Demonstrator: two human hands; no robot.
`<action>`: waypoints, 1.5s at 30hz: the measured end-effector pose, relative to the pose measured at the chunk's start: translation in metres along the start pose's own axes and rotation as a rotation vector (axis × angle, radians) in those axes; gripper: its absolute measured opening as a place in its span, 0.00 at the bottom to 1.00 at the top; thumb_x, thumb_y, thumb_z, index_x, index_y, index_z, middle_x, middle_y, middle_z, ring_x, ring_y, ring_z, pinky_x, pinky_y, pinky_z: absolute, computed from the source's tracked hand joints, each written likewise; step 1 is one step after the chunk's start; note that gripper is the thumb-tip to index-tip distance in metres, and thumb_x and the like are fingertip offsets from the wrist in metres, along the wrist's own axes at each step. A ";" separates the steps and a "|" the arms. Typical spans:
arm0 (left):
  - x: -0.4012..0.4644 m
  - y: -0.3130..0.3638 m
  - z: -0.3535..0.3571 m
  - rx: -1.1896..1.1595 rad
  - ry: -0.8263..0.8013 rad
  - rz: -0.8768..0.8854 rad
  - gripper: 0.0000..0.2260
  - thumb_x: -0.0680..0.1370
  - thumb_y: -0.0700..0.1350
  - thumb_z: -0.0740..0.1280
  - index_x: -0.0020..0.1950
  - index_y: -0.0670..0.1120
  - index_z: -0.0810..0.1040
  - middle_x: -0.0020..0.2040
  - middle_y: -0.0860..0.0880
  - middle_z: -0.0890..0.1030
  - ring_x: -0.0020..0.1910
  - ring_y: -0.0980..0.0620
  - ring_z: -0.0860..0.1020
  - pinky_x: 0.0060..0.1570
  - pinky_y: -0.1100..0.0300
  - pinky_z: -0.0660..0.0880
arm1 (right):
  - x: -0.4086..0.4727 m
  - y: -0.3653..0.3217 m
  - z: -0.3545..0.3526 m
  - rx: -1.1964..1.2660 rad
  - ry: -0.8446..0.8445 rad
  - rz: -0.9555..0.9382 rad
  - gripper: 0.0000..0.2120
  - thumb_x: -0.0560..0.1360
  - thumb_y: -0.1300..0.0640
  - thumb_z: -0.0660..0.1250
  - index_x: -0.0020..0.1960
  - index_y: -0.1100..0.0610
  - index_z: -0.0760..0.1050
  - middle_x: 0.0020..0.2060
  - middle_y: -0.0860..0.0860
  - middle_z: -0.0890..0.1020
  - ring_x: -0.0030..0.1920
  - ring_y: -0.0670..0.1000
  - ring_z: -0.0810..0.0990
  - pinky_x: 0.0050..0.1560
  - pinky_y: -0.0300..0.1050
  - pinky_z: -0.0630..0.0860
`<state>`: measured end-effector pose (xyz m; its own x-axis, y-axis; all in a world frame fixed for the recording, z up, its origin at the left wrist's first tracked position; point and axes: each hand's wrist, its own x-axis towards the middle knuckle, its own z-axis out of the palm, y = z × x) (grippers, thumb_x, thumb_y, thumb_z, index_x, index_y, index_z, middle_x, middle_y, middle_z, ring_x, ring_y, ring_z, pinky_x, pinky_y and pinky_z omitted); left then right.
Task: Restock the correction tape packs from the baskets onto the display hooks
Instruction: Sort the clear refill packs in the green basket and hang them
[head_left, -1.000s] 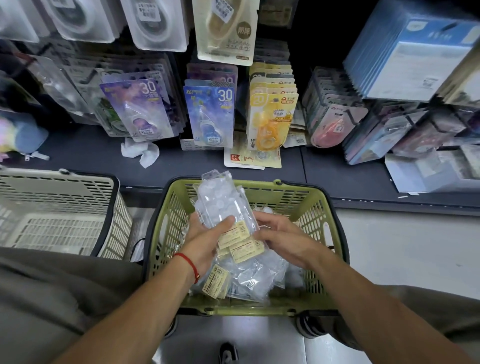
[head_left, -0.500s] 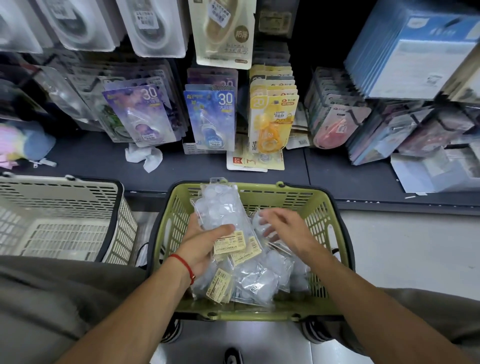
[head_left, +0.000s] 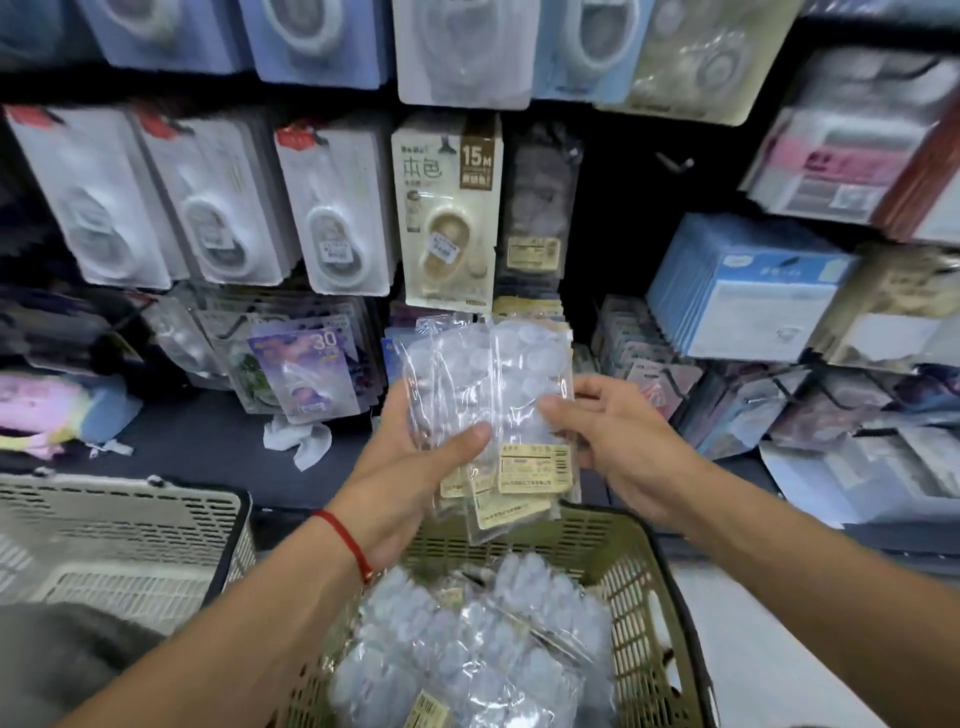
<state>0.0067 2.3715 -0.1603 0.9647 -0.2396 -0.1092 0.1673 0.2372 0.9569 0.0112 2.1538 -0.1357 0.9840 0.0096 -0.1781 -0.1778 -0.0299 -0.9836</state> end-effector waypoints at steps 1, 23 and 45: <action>0.004 0.011 0.003 0.013 0.006 0.016 0.37 0.67 0.45 0.81 0.71 0.61 0.70 0.64 0.56 0.84 0.63 0.52 0.83 0.63 0.50 0.80 | 0.000 -0.009 -0.006 -0.010 0.003 -0.028 0.10 0.81 0.57 0.71 0.61 0.59 0.77 0.51 0.57 0.89 0.50 0.56 0.88 0.47 0.52 0.86; 0.047 0.080 -0.018 0.512 0.260 0.530 0.34 0.70 0.54 0.77 0.74 0.55 0.68 0.66 0.51 0.80 0.62 0.48 0.81 0.63 0.41 0.79 | 0.028 -0.081 -0.007 -0.022 0.285 -0.454 0.10 0.79 0.45 0.71 0.57 0.49 0.82 0.46 0.56 0.89 0.49 0.66 0.87 0.50 0.74 0.82; 0.050 0.080 -0.019 0.432 0.246 0.601 0.35 0.69 0.55 0.78 0.74 0.59 0.69 0.67 0.54 0.81 0.65 0.51 0.81 0.66 0.42 0.78 | 0.026 -0.096 -0.010 0.035 0.299 -0.393 0.06 0.81 0.55 0.72 0.56 0.53 0.84 0.43 0.54 0.90 0.43 0.56 0.90 0.40 0.51 0.86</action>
<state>0.0719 2.3967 -0.0940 0.8904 0.0419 0.4533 -0.4441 -0.1397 0.8850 0.0535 2.1470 -0.0460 0.9368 -0.2743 0.2173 0.2123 -0.0481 -0.9760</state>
